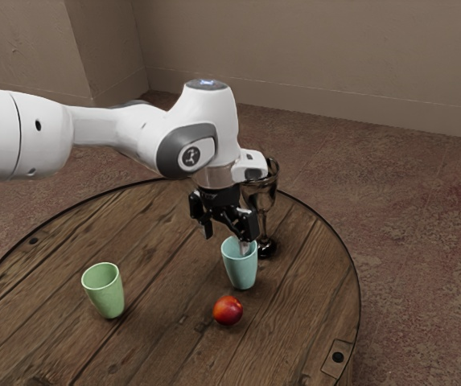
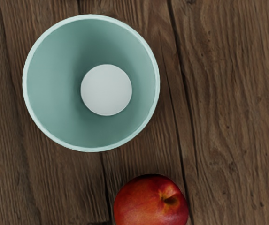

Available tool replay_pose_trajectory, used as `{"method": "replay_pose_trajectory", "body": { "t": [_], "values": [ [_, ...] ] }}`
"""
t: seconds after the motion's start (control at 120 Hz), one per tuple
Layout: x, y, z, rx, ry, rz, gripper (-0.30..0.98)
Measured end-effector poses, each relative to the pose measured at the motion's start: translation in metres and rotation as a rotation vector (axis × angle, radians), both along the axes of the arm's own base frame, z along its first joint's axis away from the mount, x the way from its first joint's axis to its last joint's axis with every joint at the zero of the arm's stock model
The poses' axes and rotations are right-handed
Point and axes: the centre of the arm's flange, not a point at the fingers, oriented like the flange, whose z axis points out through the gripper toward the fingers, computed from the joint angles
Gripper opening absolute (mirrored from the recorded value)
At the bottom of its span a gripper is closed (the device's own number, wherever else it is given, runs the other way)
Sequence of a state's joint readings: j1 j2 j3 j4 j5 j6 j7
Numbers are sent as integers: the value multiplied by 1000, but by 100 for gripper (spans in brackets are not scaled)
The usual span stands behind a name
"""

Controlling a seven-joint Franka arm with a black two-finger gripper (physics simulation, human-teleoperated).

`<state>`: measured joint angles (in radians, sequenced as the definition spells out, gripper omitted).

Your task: Place the right cup onto the left cup

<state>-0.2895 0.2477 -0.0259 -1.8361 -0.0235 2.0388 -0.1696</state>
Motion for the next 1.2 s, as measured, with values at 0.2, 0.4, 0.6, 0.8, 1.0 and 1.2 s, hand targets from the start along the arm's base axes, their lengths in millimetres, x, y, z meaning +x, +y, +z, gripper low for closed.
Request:
{"method": "replay_pose_trajectory", "body": {
  "t": [0.2,0.4,0.6,0.8,1.0,1.2],
  "values": [
    [17,-16,-35,-19,-6,19,64],
    [48,-21,-50,-29,-33,34,63],
    [58,-16,-68,-27,-21,52,46],
    [58,-16,-69,-30,-17,64,9],
    [58,-10,-67,-27,-9,81,-4],
    [57,-2,-49,-25,-22,95,-8]
  ]
}}
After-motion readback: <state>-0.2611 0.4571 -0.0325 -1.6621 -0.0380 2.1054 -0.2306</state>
